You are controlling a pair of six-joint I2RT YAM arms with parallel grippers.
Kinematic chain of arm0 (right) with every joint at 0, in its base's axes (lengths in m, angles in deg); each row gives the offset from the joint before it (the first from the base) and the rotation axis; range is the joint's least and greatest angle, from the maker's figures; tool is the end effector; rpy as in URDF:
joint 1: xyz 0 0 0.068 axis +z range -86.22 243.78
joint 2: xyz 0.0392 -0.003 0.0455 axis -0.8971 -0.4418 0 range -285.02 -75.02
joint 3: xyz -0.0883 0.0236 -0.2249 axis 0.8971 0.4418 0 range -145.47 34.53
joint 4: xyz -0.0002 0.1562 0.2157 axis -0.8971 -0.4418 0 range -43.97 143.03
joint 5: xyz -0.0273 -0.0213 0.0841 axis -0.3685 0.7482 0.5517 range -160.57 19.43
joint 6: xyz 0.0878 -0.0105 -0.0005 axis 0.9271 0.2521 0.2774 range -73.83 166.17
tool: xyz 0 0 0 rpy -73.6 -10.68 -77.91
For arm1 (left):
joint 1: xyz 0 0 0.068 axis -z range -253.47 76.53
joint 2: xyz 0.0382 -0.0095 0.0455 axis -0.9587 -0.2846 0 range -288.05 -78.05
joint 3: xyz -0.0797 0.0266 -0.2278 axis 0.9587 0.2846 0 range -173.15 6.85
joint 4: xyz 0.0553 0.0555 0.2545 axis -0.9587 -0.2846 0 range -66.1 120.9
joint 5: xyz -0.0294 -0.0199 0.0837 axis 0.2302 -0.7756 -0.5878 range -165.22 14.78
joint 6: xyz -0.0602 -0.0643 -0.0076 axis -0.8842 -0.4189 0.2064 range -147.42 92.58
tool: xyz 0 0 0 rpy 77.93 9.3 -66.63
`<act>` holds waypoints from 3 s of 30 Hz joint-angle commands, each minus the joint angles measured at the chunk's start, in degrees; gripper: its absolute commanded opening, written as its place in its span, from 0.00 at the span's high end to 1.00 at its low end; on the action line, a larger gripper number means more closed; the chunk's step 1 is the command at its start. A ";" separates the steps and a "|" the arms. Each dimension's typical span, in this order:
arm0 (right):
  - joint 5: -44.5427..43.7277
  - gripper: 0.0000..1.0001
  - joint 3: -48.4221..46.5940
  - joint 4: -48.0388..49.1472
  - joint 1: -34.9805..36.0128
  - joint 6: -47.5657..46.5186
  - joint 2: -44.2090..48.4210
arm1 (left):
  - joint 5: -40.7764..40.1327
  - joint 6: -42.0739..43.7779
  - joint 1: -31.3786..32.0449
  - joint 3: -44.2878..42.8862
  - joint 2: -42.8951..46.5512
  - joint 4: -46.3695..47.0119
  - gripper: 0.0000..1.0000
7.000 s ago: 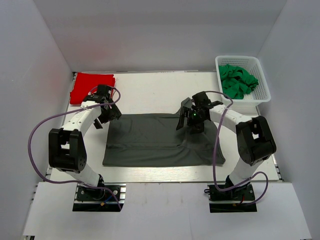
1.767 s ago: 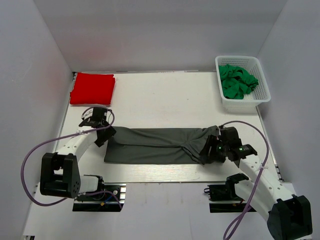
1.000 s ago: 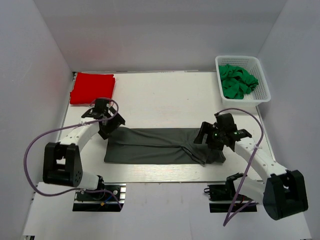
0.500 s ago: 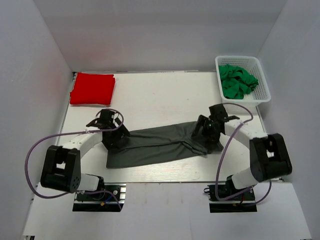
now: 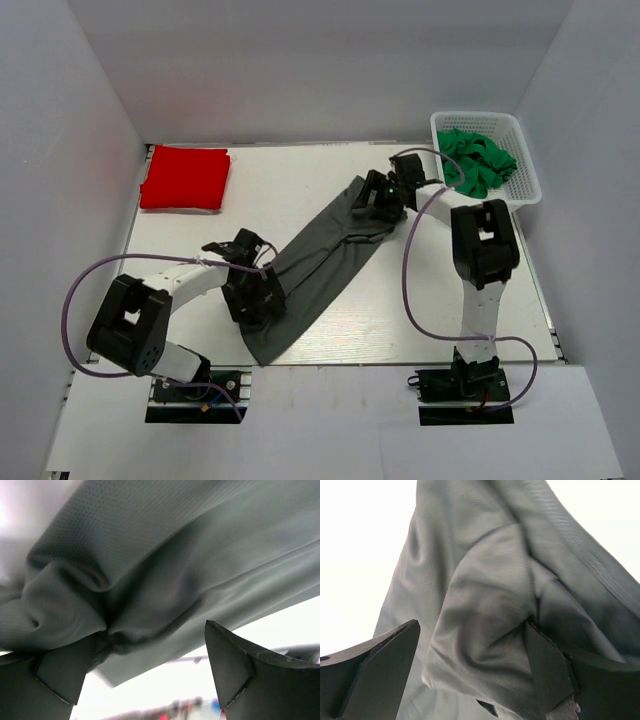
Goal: Fold and stack the t-shirts
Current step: Rotate the tshirt 90 degrees
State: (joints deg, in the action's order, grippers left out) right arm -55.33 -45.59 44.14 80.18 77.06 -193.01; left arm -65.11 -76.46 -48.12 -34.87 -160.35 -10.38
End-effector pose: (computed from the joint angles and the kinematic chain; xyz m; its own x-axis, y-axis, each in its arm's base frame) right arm 0.4415 0.1514 0.1036 -0.8283 0.2726 -0.4895 -0.0232 0.8562 0.5161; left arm 0.2103 -0.1149 0.0772 -0.9216 -0.3862 0.0384 -0.3847 0.8962 -0.2209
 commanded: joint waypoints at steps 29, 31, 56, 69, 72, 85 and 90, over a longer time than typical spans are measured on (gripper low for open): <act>-25.97 0.10 -8.65 -15.64 15.23 -5.76 6.29 | -34.10 4.90 7.35 -36.09 5.12 -20.42 0.00; -26.49 0.10 -9.18 -15.72 15.67 -4.71 5.67 | -32.44 5.44 7.35 -33.27 7.41 -20.94 0.00; -33.26 0.10 -31.80 -33.56 14.10 0.32 -18.12 | -22.51 6.76 7.35 -25.08 4.61 -17.26 0.00; -12.56 0.10 -52.46 -13.61 4.96 -32.11 -27.29 | -15.48 11.94 7.35 -30.27 -6.36 -10.86 0.00; -9.37 0.10 -47.20 -13.09 5.48 -31.86 -20.37 | -13.80 12.83 7.96 -30.88 -8.39 -6.21 0.00; -21.66 0.10 1.59 -2.98 4.96 -14.74 26.40 | -13.00 20.65 6.92 -42.56 -27.19 8.41 0.26; -25.95 0.10 8.39 -5.08 4.69 -13.14 35.80 | -12.49 20.65 5.78 -43.98 -30.02 11.48 0.39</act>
State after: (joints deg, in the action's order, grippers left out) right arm -76.44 -40.45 40.62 84.99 61.10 -158.74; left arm -77.74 -56.85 -41.33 -77.09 -191.23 -1.72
